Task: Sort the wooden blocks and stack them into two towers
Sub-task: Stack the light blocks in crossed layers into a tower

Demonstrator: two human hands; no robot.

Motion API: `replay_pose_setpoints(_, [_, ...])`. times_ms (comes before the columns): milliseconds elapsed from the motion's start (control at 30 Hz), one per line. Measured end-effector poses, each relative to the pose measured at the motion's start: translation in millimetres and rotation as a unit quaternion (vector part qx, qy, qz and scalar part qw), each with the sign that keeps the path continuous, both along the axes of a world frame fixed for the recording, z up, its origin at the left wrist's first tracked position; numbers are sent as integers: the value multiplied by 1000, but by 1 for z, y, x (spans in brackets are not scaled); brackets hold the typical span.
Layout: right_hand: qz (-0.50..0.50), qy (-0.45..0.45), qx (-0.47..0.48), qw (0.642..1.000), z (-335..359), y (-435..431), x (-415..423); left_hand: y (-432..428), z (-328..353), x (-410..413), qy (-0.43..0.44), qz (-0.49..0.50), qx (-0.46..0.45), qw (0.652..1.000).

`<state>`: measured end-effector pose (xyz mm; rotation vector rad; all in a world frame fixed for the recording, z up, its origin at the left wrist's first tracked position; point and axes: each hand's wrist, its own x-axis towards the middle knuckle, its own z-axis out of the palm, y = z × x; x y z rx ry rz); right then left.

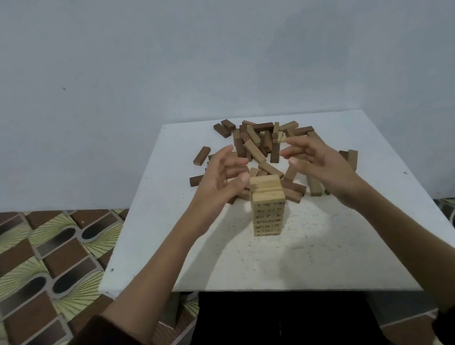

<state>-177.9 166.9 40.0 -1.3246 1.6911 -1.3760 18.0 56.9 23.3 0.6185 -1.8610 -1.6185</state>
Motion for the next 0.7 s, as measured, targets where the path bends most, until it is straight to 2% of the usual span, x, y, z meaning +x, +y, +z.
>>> replay_pose_setpoints(133, [-70,48,-2,996,-2,-23,-27,-23,11,-6,-30,7,-34,999])
replay_pose_setpoints(433, [-131,216,118,960,-43,-101,-80,-90,-6,-72,-114,1,-121,986])
replay_pose_setpoints(600, [-103,313,197,924,-64,-146,-114,-136,-17,-127,-197,-9,-258,946])
replay_pose_setpoints(700, [-36,367,212,905,-70,-164,-130,-160,-22,-163,-279,-31,-316,906])
